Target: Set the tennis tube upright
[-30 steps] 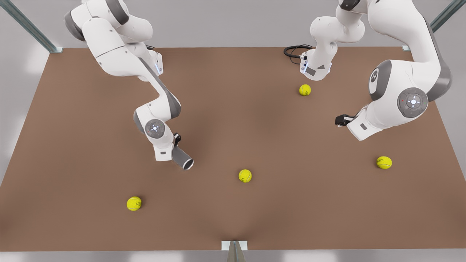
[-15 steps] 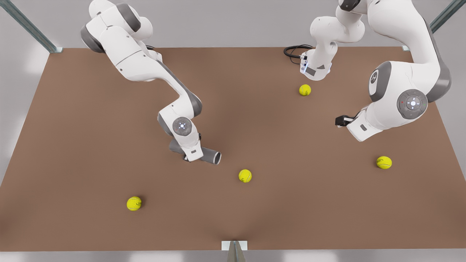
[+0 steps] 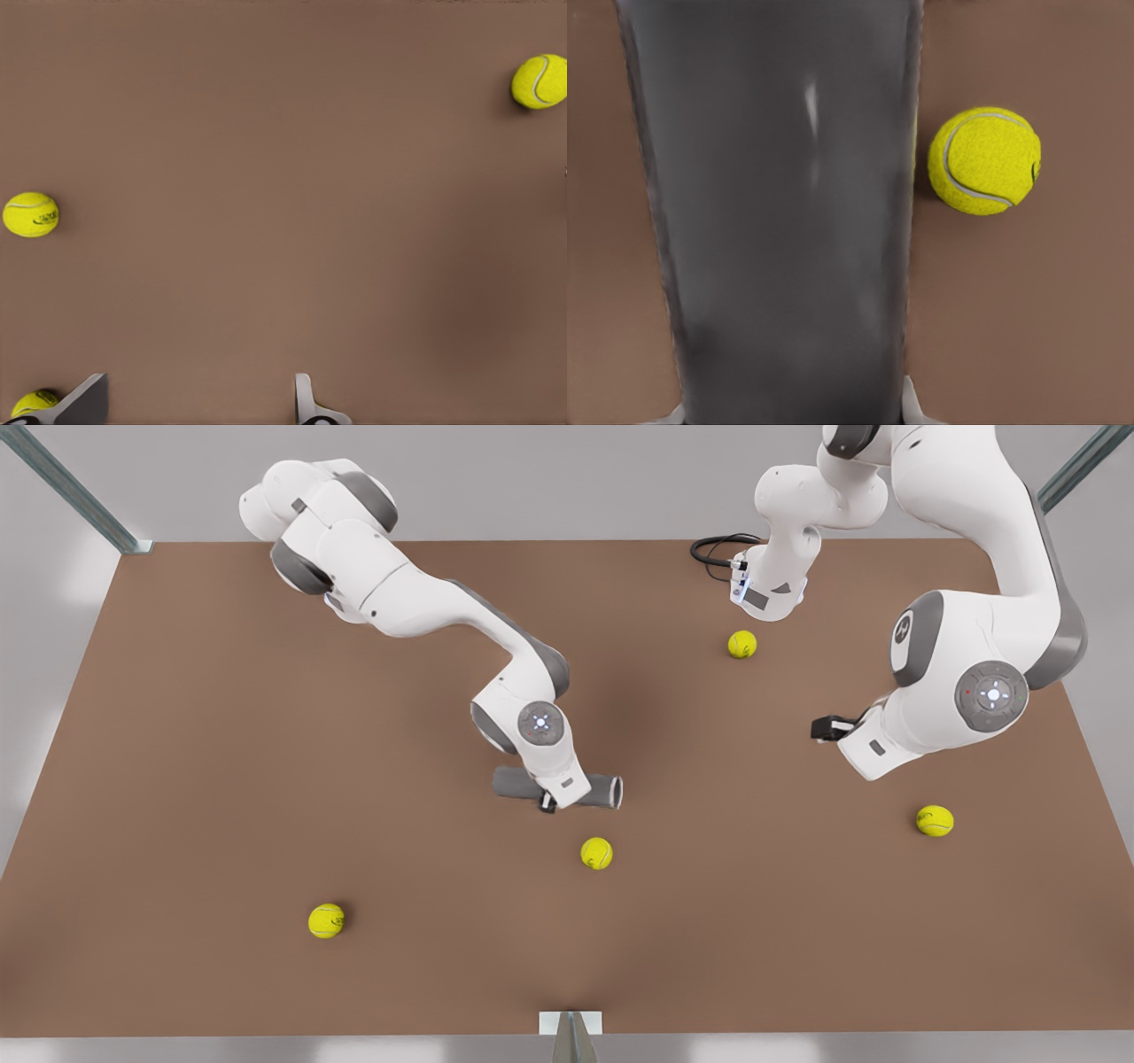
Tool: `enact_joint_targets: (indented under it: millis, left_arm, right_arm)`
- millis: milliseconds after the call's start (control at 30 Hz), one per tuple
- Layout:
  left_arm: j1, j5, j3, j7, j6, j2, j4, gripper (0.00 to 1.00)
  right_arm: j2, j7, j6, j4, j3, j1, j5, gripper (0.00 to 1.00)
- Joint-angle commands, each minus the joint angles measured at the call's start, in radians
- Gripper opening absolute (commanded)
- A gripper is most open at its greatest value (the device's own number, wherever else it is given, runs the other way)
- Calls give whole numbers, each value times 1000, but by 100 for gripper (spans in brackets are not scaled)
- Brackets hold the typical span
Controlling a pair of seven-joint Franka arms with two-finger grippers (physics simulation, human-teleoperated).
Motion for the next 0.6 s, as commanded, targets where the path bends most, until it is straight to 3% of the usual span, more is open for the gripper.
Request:
enact_joint_targets:
  millis: [0, 100, 233, 300, 567]
  left_arm:
    - [1, 0, 0, 0, 1, 2, 0, 100]
    - [-1, 0, 0, 0, 8, 9, 0, 100]
    - [1, -1, 2, 0, 13, 19, 0, 100]
    - [1, -1, 0, 0, 15, 26, 0, 100]
    - [1, -1, 0, -2, 21, 32, 0, 100]
  right_arm:
    - [12, 4, -8, 27, -2, 9, -5, 73]
    - [104, 2, -74, 188, -17, 58, -5, 73]
    - [166, 5, -84, 277, -44, 121, -2, 74]
    - [189, 5, -82, 312, -44, 135, 3, 83]
    - [259, 16, -50, 367, -60, 169, 4, 93]
